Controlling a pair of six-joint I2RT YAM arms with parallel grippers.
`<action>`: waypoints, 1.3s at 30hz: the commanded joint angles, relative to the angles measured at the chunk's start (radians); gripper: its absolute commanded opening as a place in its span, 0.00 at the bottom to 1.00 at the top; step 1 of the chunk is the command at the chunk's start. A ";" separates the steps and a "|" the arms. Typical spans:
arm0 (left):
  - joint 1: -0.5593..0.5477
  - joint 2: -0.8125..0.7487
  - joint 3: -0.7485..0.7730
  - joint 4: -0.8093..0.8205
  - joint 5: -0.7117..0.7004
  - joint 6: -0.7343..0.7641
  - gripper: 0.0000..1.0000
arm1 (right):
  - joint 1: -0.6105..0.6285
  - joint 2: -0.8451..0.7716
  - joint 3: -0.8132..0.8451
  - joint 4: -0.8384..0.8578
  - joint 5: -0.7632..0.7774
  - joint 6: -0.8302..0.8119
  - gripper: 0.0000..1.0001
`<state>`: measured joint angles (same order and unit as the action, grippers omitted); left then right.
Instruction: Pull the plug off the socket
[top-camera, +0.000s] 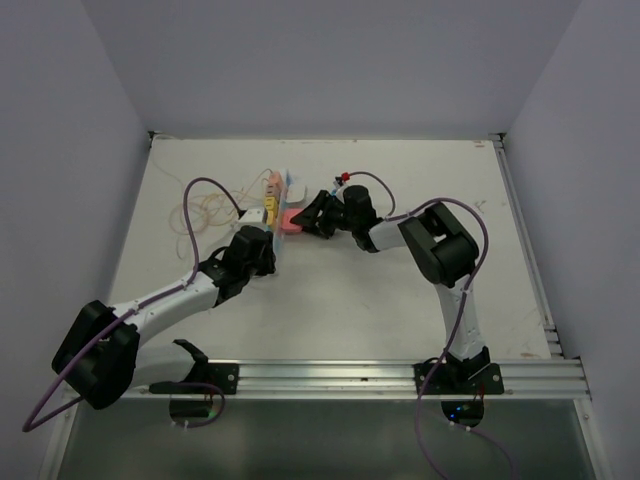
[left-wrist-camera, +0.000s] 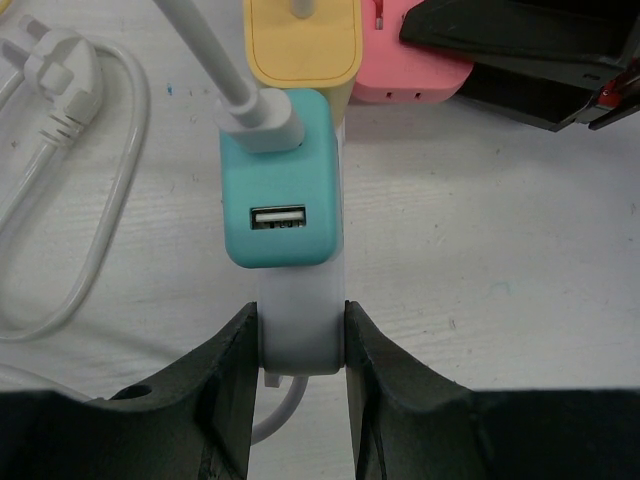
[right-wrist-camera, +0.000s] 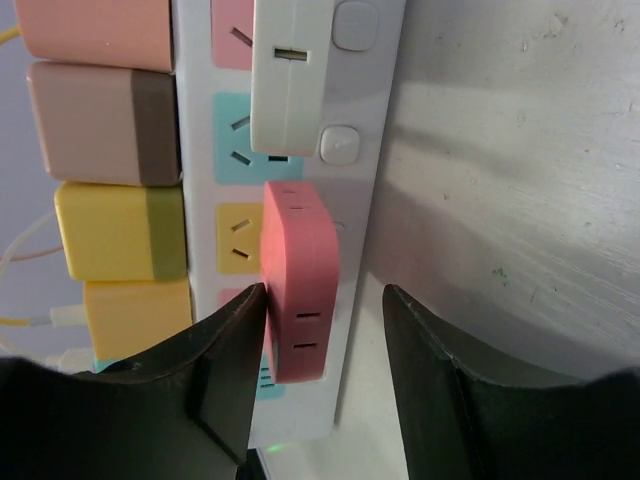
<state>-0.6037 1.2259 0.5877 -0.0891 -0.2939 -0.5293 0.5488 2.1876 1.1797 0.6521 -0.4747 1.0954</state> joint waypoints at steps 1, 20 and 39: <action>-0.013 0.023 0.003 -0.011 0.052 0.008 0.00 | 0.002 0.017 0.015 0.081 -0.039 0.017 0.53; -0.015 0.018 -0.014 -0.032 -0.014 -0.064 0.00 | -0.016 0.060 -0.038 0.336 -0.071 0.185 0.00; -0.016 0.040 0.024 -0.202 -0.228 -0.199 0.00 | -0.055 -0.034 -0.167 0.443 -0.039 0.278 0.00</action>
<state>-0.6357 1.2427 0.6117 -0.1368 -0.3473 -0.6891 0.5201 2.2368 1.0321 1.0294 -0.5152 1.3621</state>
